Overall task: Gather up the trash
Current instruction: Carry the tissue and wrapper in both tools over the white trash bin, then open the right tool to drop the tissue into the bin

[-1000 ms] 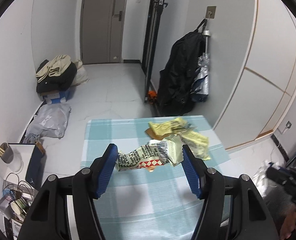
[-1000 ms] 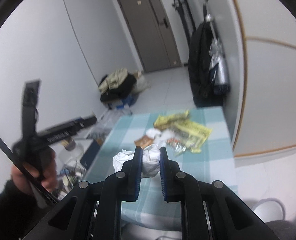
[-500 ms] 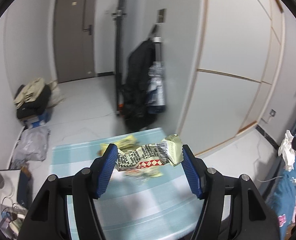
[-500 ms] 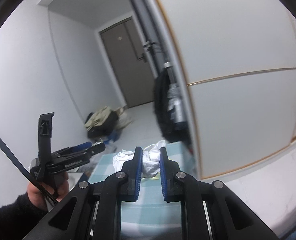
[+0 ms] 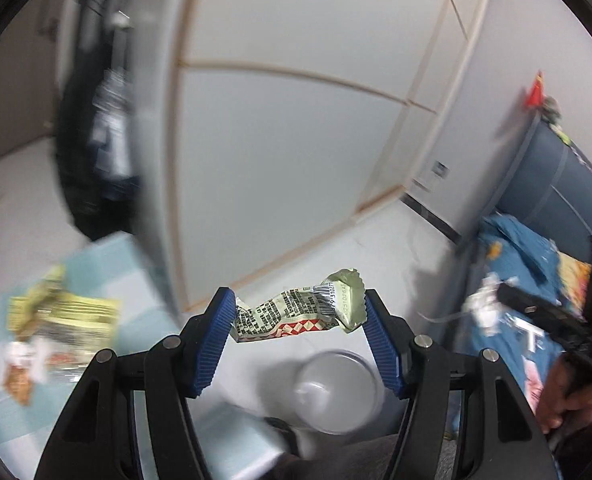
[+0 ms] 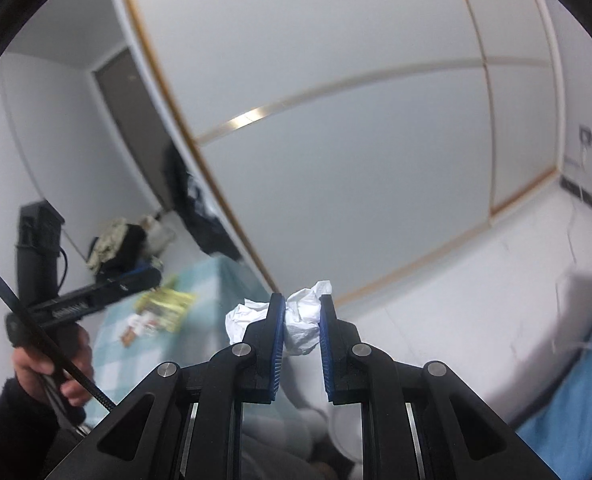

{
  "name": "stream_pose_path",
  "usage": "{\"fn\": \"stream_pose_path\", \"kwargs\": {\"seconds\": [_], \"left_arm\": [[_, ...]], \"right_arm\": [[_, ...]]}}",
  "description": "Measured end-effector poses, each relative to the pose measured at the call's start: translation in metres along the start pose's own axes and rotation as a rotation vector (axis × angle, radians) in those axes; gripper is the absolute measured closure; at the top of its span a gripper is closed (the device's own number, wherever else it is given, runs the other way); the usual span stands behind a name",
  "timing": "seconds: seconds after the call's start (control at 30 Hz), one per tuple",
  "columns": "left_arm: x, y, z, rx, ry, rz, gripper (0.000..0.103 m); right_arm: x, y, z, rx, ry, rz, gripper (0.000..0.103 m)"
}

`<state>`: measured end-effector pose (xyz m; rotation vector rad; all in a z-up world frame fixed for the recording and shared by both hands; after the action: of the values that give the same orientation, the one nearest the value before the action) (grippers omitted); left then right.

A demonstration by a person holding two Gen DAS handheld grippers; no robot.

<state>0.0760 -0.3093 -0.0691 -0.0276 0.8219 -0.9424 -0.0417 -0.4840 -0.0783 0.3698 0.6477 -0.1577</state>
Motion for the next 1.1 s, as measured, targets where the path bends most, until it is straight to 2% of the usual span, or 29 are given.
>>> {"fn": "stream_pose_path", "kwargs": {"seconds": [0.17,0.3,0.43,0.63,0.67,0.7,0.73,0.83,0.93,1.0,1.1], "left_arm": [[0.057,-0.009,-0.021,-0.023,0.122,-0.079,0.043],[0.094,-0.008,-0.047,-0.05,0.215,-0.104,0.043],[0.123,-0.007,-0.072,-0.072,0.309,-0.119,0.043],[0.155,-0.007,-0.098,-0.109,0.42,-0.151,0.043],[0.158,-0.007,-0.101,-0.109,0.437,-0.154,0.043],[0.161,-0.008,-0.104,-0.107,0.451,-0.156,0.043],[0.164,-0.008,-0.107,-0.105,0.465,-0.157,0.043],[0.175,-0.011,-0.114,-0.106,0.5,-0.165,0.043],[0.182,-0.01,-0.119,-0.101,0.527,-0.169,0.043],[0.188,-0.012,-0.124,-0.101,0.551,-0.172,0.043],[0.196,-0.018,-0.133,-0.088,0.599,-0.168,0.043]], "right_arm": [[0.058,-0.055,-0.048,0.1,0.188,-0.055,0.088],[0.094,-0.086,-0.085,0.158,0.297,-0.077,0.088],[0.127,-0.107,-0.125,0.2,0.39,-0.095,0.086],[0.156,-0.123,-0.167,0.241,0.497,-0.124,0.082],[0.16,-0.125,-0.172,0.242,0.518,-0.134,0.073],[0.161,-0.127,-0.176,0.241,0.535,-0.141,0.054],[0.163,-0.129,-0.181,0.245,0.551,-0.15,0.046],[0.161,-0.129,-0.172,0.269,0.517,-0.116,0.044],[0.153,-0.134,-0.158,0.271,0.468,-0.124,0.04],[0.147,-0.138,-0.15,0.283,0.434,-0.133,0.032],[0.137,-0.146,-0.142,0.306,0.393,-0.147,0.032]]}}
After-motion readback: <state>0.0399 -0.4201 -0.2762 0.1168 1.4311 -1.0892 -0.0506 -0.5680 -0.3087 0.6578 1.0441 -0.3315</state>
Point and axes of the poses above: each gripper's, at about its wrist camera, not at the fingertips, and x roughly the way its jaws point, y to its left, z to its top, the point moved 10 cm from there along x, roughly the way its jaws point, and after that the axes turned 6 degrees about -z, right-handed, at the moved point
